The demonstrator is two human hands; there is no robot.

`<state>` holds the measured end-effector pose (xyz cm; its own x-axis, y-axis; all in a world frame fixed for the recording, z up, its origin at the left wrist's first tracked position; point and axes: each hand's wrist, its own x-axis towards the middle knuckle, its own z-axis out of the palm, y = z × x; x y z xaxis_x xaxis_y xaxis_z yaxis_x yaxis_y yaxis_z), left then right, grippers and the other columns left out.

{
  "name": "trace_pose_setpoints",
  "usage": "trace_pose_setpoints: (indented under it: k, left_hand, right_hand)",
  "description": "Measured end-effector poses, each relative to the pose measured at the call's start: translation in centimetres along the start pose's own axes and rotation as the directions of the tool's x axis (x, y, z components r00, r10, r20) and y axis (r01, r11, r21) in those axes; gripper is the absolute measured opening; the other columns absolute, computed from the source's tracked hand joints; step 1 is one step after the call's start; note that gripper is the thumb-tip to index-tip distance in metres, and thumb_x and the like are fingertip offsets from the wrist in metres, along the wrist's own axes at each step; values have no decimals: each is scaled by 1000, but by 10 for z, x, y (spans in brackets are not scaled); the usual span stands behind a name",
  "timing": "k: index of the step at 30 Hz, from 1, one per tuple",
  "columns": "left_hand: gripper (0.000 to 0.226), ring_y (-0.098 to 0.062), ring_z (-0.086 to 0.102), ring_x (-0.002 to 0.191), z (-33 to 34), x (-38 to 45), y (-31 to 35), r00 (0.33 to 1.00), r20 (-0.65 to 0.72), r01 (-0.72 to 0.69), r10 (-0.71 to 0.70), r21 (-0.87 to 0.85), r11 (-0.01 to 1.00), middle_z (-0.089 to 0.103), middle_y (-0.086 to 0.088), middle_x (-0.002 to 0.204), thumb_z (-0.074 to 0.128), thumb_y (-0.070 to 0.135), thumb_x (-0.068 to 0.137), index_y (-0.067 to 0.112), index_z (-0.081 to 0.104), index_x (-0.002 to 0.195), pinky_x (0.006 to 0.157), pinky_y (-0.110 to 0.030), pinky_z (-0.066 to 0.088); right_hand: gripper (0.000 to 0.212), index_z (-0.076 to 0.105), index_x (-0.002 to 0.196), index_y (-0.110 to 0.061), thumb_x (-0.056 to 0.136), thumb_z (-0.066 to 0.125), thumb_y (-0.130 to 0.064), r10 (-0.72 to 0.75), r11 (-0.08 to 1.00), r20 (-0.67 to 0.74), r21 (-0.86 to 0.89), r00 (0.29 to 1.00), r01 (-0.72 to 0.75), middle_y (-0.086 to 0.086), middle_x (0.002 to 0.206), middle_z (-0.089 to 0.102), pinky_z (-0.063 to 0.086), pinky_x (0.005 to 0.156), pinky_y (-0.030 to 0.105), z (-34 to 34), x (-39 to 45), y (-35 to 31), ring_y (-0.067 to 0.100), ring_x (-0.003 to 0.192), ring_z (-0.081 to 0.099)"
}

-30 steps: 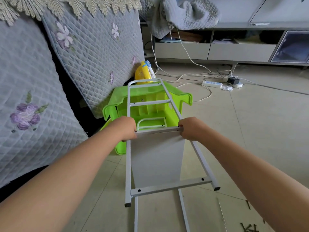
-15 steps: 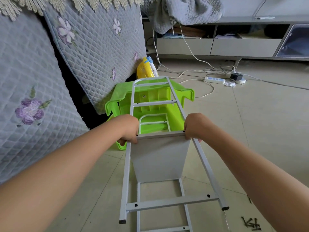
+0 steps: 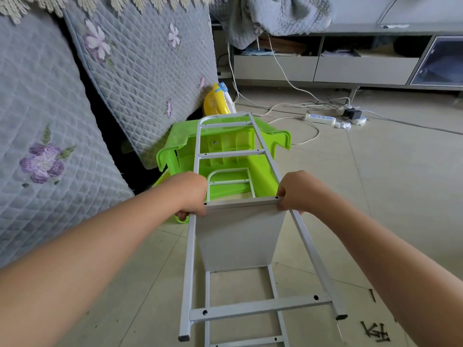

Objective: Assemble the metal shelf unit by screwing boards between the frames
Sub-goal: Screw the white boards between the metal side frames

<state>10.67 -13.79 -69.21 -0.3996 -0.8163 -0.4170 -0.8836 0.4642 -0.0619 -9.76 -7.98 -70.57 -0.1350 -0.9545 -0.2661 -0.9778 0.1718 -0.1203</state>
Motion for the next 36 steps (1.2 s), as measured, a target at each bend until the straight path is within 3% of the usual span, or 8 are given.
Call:
trace_pose_setpoints:
  k: [6, 10, 14, 22, 28, 32, 34, 36]
  left_hand:
    - [24, -12, 53, 41, 0, -4, 3, 999, 23, 26, -25, -48, 999, 58, -2, 50, 60, 22, 85, 9, 60, 65, 54, -18, 48]
    - [20, -13, 54, 43, -2, -4, 1, 999, 36, 36, -33, -103, 994, 60, -4, 51, 61, 20, 84, 5, 65, 71, 55, -20, 50]
    - [22, -14, 55, 42, 0, -4, 1, 999, 34, 44, -40, -118, 992, 57, -5, 49, 63, 17, 83, 6, 60, 65, 55, -23, 51]
    - [15, -8, 56, 39, 8, -10, -6, 998, 23, 69, -65, -294, 953, 59, 0, 45, 68, 13, 79, 10, 63, 65, 44, -16, 47]
    - [13, -18, 61, 53, 12, -12, -6, 995, 4, 90, -95, -364, 927, 63, -8, 59, 68, 12, 78, 10, 63, 67, 52, -22, 51]
    - [28, -13, 53, 46, 9, -15, 3, 991, -32, 124, -131, -152, 980, 51, 1, 50, 65, 20, 82, 12, 54, 57, 46, -19, 41]
    - [24, -19, 53, 66, 9, -18, 14, 984, -128, 131, -122, 66, 989, 48, 1, 61, 63, 27, 83, 13, 56, 64, 54, -23, 37]
    - [22, -23, 57, 93, 14, -16, 25, 981, -186, 90, -60, 160, 983, 57, -2, 90, 59, 33, 87, 14, 65, 93, 65, -27, 42]
  right_hand:
    - [22, 70, 99, -9, 83, 61, -22, -24, 1000, 2, 5, 1000, 24, 6, 76, 63, 34, 50, 14, -2, -2, -1, 8, 50, 49]
    - [24, 67, 104, -9, 82, 60, -16, -14, 1000, -115, -11, 993, 13, 11, 103, 65, 27, 48, 16, 9, -3, -1, 25, 87, 58]
    - [24, 66, 105, -9, 83, 56, -13, -21, 1000, -162, 1, 987, 22, 11, 107, 63, 34, 53, 21, 17, -5, 2, 29, 98, 59]
    - [24, 69, 103, -15, 81, 62, -18, -7, 982, -221, 180, 975, 48, 5, 103, 66, 37, 63, 22, 17, -19, 6, 23, 98, 58]
    - [22, 69, 99, -11, 79, 61, -12, 30, 993, -259, 122, 965, 2, 9, 97, 67, 27, 46, 16, 22, -13, 0, 26, 85, 58]
    - [21, 70, 97, -17, 76, 68, -18, 42, 978, -221, 210, 974, 6, 4, 96, 66, 27, 45, 16, 14, -17, 2, 17, 77, 48]
    - [23, 69, 99, -18, 76, 68, -19, 22, 976, -212, 218, 977, 25, 2, 95, 64, 27, 46, 13, 14, -18, 4, 15, 78, 46]
    - [24, 69, 100, -18, 77, 67, -19, 7, 968, -209, 247, 978, 46, 1, 88, 59, 27, 49, 12, 15, -21, 8, 13, 78, 45]
